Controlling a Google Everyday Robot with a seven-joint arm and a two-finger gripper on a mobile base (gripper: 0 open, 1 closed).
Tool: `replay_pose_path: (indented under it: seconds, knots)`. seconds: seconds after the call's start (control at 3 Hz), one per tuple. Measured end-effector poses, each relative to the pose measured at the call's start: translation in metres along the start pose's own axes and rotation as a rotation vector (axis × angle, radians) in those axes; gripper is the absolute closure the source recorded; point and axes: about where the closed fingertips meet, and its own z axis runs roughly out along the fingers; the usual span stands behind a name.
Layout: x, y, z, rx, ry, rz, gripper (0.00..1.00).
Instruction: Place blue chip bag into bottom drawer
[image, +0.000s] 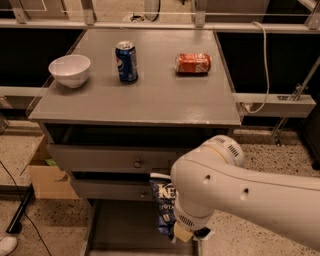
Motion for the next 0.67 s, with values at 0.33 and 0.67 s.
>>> replay_pose_path:
  seconds: [0.33,0.67]
  knots:
    - [0.002,-0.001,0.04,-0.029,0.039,0.03,1.0]
    - [0.007,-0.005,0.078,-0.06,0.083,0.06,1.0]
